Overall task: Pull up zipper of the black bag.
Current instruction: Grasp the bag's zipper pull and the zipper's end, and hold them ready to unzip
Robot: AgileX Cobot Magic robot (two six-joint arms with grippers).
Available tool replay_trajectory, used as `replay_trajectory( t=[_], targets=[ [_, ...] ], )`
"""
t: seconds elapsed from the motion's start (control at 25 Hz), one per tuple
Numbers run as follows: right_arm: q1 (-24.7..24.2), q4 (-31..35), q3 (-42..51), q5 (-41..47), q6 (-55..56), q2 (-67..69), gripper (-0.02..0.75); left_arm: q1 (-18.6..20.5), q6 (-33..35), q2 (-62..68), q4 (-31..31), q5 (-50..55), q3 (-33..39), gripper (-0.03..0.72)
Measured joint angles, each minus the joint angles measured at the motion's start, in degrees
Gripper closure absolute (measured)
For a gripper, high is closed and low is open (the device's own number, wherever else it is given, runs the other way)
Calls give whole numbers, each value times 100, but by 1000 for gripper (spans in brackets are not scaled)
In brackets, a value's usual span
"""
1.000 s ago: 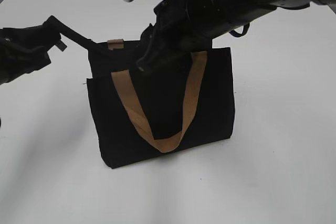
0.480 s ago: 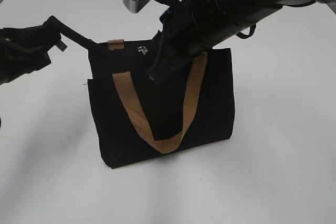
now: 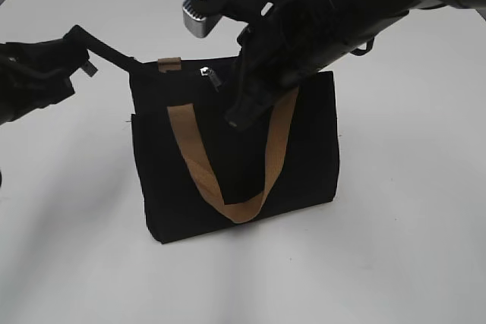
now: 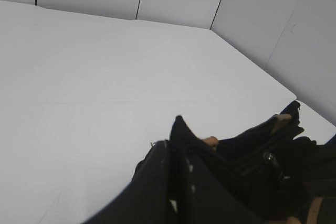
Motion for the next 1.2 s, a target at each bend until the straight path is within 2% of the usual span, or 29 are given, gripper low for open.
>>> replay_trajectory(
  t=[0.28, 0.68, 0.96, 1.04, 1.12, 1.2],
  targets=[
    [-437, -614, 0, 184, 633, -209, 738, 0, 0, 0, 37, 77, 0, 683],
    [-1478, -661, 0, 572, 851, -416, 738, 0, 0, 0, 55, 598, 0, 683],
    [-1655, -421, 0, 998, 1225, -502, 729, -13, 0, 0, 142, 896, -7, 678],
    [-1691, -488, 0, 1195, 1562, -595, 666, -13, 0, -4, 99, 1407, -38, 652],
    [-1796, -687, 0, 1511, 1900, -740, 540, 1, 0, -18, 21, 2326, -163, 605],
    [-1875, -807, 0, 1971, 2199, -908, 421, 1, 0, -96, 56, 3514, -410, 522]
  ],
)
